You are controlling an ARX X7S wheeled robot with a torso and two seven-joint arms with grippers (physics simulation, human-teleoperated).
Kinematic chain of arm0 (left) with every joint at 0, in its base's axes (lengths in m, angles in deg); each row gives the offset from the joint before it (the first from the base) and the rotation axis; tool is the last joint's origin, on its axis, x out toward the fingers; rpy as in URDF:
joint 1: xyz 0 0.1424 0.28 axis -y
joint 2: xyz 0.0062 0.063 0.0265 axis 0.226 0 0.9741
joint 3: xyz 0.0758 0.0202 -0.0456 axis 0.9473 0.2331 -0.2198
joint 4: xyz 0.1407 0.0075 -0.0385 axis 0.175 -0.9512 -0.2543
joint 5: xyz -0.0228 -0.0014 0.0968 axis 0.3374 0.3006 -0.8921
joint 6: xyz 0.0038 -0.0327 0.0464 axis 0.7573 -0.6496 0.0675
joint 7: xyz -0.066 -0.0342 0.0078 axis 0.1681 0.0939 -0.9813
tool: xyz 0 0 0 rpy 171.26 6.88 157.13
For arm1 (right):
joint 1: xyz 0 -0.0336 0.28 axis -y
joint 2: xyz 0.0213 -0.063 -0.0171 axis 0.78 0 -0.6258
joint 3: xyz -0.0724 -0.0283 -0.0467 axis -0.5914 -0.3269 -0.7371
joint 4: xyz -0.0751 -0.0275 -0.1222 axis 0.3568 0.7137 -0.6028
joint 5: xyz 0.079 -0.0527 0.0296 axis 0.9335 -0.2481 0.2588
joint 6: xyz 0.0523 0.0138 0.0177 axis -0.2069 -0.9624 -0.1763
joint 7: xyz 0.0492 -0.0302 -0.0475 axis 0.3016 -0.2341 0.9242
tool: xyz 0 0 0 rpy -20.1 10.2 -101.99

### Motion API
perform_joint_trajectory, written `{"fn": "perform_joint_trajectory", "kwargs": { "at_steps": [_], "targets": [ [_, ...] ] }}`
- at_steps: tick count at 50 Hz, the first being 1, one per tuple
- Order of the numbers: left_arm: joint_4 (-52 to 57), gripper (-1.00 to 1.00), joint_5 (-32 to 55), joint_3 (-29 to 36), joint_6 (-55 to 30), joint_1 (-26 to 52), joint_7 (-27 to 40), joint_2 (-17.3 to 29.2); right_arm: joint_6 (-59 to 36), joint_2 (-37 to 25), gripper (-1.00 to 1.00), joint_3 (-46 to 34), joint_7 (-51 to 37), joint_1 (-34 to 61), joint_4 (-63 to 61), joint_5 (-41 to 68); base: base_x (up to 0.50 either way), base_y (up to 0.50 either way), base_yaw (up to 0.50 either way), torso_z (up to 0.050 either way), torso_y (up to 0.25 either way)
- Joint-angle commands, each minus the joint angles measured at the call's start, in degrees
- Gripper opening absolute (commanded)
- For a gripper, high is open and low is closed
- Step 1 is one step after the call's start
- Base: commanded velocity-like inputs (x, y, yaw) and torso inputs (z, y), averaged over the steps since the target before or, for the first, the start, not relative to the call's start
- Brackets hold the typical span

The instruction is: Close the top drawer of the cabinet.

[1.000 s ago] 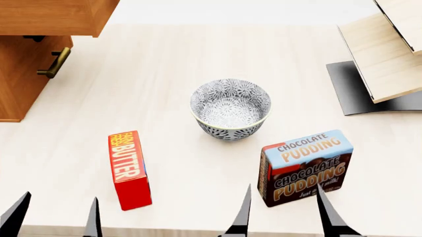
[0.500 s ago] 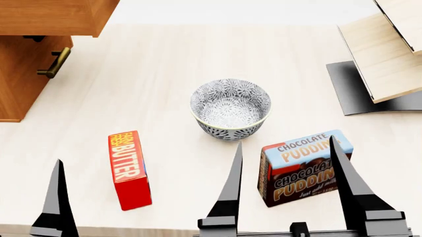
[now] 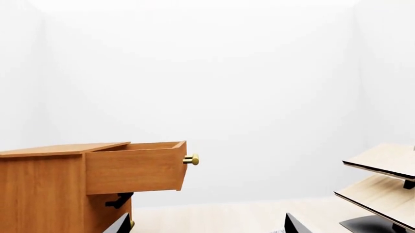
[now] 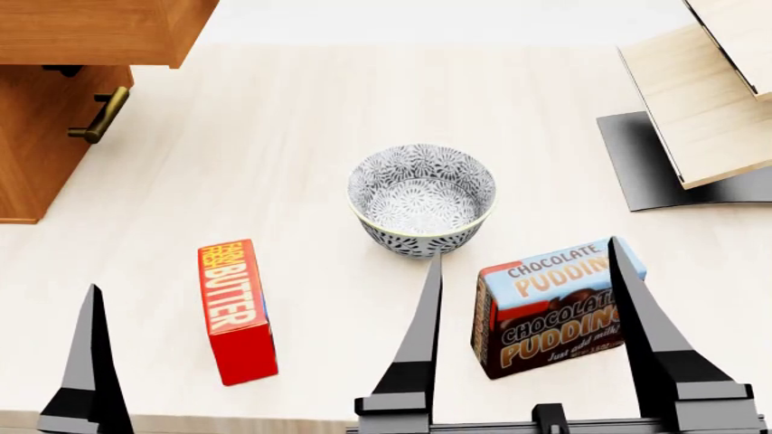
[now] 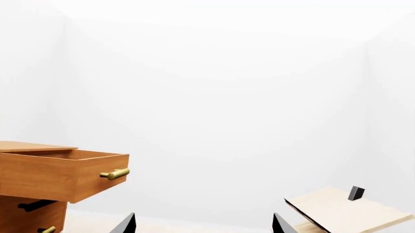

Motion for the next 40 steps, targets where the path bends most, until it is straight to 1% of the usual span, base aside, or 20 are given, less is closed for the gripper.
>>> {"fn": "perform_joint_trajectory", "kwargs": {
  "at_steps": [1, 7, 40],
  "targets": [
    [0.56, 1.0, 0.6, 0.3, -0.42, 0.32, 0.91, 0.72, -0.79, -0.37, 1.0, 0.04, -0.45, 0.36, -0.63, 1.28, 0.09, 0.0, 0.0, 0.0, 0.0],
    [0.26, 1.0, 0.87, 0.49, -0.08, 0.23, 1.23, 1.08, -0.35, -0.88, 1.0, -0.02, -0.73, 0.22, -0.58, 2.07, 0.34, 0.0, 0.0, 0.0, 0.0],
    [-0.29, 1.0, 1.67, 1.69, 0.73, 0.35, 2.77, 2.44, 0.47, -3.12, 1.0, -0.87, -3.11, 0.45, 0.04, 4.79, 0.5, 0.0, 0.0, 0.0, 0.0]
  ]
}}
